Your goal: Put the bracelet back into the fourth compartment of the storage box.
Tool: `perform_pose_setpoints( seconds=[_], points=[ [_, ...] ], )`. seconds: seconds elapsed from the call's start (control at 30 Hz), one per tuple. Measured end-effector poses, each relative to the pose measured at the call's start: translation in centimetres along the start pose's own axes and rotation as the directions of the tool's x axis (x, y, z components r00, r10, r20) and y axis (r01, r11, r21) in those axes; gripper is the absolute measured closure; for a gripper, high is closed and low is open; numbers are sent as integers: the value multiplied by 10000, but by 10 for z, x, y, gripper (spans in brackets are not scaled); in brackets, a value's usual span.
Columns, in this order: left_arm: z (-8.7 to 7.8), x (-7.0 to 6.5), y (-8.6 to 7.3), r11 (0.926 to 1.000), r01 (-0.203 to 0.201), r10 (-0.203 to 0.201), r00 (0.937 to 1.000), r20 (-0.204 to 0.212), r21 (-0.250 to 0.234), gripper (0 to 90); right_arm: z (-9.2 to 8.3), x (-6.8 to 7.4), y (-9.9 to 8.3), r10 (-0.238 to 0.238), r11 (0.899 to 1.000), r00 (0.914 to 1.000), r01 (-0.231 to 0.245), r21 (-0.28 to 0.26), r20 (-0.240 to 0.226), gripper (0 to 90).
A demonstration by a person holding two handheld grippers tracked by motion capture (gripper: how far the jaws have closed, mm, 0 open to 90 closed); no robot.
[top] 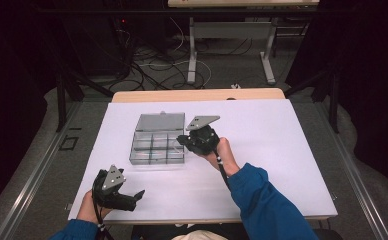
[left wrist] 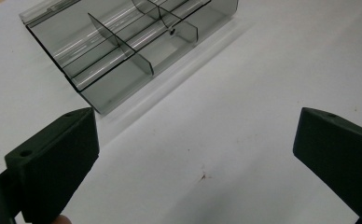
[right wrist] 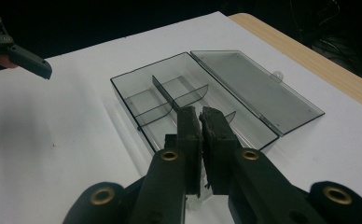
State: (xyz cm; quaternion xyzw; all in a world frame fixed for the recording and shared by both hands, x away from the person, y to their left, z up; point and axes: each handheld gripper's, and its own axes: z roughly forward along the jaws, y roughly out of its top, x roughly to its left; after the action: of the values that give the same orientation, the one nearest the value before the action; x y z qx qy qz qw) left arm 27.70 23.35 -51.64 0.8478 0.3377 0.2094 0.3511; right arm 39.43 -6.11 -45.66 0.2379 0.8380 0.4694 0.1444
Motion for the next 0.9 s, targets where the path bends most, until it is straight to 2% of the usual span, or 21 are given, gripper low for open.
perform_pose_setpoints(
  seconds=[0.9],
  points=[
    [1,0,0,10000,-14,14,10000,26,-1,4,41,21,22,-197,9997,9994,192,-170,-298,865]
  ],
)
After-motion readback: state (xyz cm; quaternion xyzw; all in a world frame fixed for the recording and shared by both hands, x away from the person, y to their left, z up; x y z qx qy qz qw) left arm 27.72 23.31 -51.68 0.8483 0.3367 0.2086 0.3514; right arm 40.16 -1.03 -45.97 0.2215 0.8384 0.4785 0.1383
